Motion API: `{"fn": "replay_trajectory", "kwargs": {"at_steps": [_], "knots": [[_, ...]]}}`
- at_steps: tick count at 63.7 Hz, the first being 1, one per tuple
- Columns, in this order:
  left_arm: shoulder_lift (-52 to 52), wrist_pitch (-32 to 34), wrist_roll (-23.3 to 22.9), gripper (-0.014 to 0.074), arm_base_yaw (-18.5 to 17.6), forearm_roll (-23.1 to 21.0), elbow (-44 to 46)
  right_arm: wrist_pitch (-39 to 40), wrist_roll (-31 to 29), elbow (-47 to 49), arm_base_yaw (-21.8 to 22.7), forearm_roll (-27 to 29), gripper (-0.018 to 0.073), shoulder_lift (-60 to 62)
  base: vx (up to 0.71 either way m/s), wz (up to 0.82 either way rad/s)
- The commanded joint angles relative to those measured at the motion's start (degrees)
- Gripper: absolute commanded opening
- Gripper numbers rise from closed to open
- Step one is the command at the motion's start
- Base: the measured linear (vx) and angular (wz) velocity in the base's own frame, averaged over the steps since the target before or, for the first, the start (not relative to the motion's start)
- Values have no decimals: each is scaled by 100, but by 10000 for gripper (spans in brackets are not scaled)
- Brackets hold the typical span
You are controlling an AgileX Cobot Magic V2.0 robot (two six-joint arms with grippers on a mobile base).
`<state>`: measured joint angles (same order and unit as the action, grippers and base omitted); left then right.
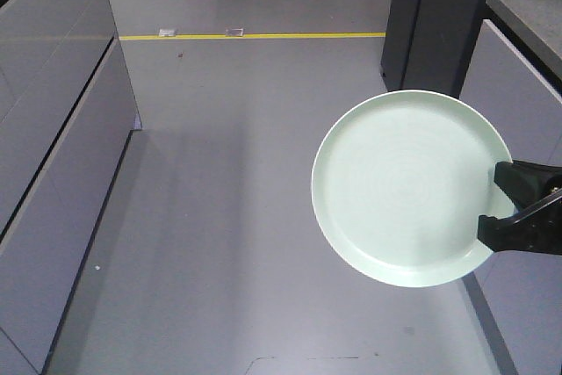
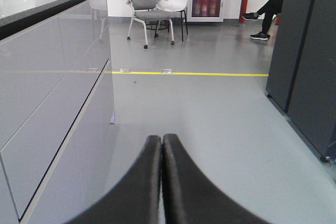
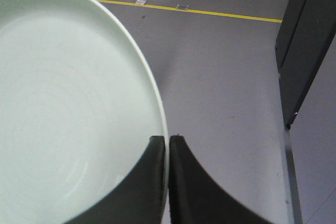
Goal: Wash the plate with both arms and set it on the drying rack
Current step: 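Drive the base along the aisle carrying the plate in the right gripper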
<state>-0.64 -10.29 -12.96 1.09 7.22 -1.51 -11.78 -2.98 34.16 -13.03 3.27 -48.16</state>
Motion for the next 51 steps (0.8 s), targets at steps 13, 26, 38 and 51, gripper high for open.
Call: {"fn": "replay_trajectory", "kwargs": {"at_steps": [13, 26, 38, 51], "knots": [[-92, 408, -45, -6, 2, 1, -87, 476, -39, 173, 26, -33, -6, 43, 16, 6], [-92, 408, -45, -6, 2, 1, -87, 476, -39, 173, 26, -33, -6, 43, 15, 1], [-92, 408, -45, -6, 2, 1, -87, 476, -39, 173, 26, -33, -6, 43, 14, -2], [-92, 408, -45, -6, 2, 1, -87, 455, -39, 173, 26, -33, -6, 43, 13, -2]]}}
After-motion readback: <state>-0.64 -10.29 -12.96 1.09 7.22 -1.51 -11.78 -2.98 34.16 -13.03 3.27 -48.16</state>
